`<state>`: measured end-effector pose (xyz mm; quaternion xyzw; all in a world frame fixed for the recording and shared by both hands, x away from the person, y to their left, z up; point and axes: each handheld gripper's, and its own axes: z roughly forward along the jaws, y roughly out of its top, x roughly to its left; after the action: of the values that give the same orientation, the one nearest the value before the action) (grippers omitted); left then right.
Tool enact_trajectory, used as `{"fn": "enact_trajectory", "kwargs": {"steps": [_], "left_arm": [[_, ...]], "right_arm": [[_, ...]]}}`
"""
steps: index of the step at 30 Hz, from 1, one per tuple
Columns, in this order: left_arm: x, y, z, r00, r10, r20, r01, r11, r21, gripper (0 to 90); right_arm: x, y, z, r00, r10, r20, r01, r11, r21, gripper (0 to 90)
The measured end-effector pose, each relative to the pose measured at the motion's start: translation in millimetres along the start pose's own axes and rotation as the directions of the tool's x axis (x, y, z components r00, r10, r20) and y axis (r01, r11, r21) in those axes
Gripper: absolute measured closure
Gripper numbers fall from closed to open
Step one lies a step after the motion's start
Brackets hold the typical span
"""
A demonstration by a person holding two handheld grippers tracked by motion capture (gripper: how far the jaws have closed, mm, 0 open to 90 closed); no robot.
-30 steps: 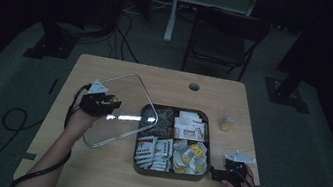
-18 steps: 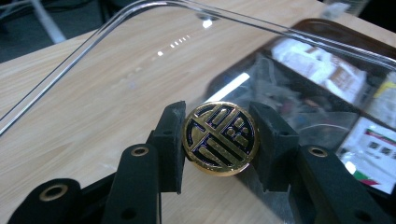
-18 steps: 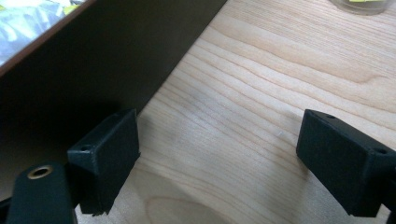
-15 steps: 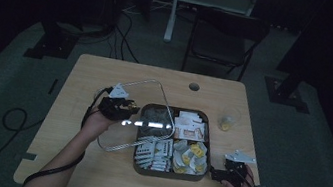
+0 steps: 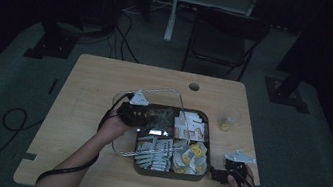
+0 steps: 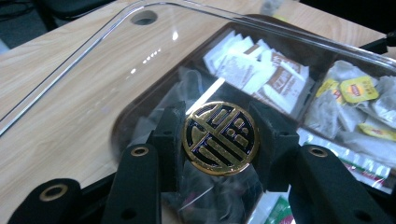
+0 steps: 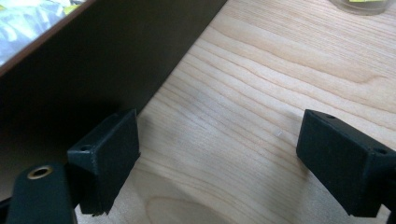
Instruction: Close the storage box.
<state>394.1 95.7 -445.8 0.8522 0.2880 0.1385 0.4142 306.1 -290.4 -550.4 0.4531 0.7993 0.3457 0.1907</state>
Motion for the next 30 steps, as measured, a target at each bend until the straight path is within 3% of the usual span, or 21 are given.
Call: {"fn": "enact_trajectory", "kwargs": {"steps": [15,30], "left_arm": [[-29.6,15.3,32.3,0.9941,0.066,0.086,-0.068,0.9975,0.021,59.8],[-51.8,22.3,61.1,0.9818,0.116,0.150,-0.127,0.9902,0.059,59.8]], "right_arm": [[0.0,0.0,0.0,1.0000,0.000,0.000,0.000,1.0000,0.000,12.7],[0.0,0.0,0.0,1.0000,-0.001,0.000,0.001,1.0000,0.000,12.7]]}}
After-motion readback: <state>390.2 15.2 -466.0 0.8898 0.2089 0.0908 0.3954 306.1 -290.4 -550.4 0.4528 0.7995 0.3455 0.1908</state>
